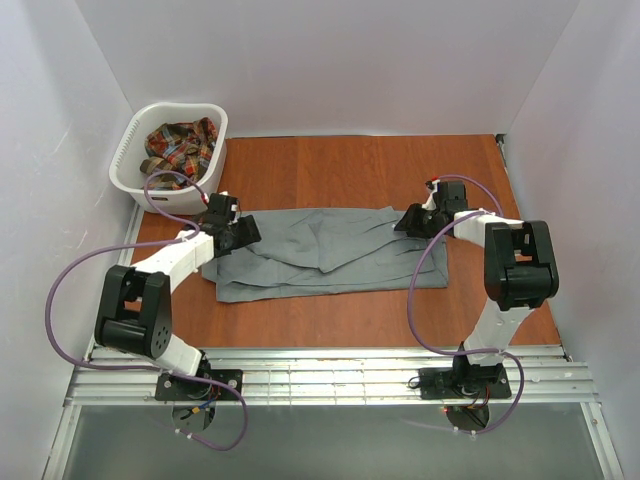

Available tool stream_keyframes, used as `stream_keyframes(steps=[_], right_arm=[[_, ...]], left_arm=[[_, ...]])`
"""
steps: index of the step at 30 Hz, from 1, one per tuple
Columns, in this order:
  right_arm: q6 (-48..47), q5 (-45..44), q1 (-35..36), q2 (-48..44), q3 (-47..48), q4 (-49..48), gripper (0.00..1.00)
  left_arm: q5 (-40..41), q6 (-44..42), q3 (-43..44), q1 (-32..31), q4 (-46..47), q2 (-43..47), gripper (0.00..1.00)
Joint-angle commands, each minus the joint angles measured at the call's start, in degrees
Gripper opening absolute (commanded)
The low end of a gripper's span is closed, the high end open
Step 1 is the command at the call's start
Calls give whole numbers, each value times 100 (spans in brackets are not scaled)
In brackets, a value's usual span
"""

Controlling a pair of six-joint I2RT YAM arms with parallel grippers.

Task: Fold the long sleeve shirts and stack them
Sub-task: Fold the shirt

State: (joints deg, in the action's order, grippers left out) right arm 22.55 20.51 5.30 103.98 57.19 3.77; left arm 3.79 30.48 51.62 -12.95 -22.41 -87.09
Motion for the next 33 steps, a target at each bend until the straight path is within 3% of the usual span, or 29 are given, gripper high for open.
stream_keyframes(steps=[1,2,6,18,24,33], right_arm=[[-48,-127,-11,-36,-164,-43,41],[-83,-83,-11,-27,-155,-52,38],[-189,58,-11,-36,-129,-87,6],[-225,225,-20,-905,144,246,1],[-66,-134,-11,-1301,-67,949,1],[-40,-698,-99,-1592,-586,1187,1]], left_arm=[[34,-156,-213,47,-9,482,89],[95,-165,-257,47,9,552,89],[148,-183,-415,47,88,605,89],[183,-209,-503,56,194,544,89],[148,-227,-477,91,176,500,89],[-177,-130,-380,108,132,377,88]])
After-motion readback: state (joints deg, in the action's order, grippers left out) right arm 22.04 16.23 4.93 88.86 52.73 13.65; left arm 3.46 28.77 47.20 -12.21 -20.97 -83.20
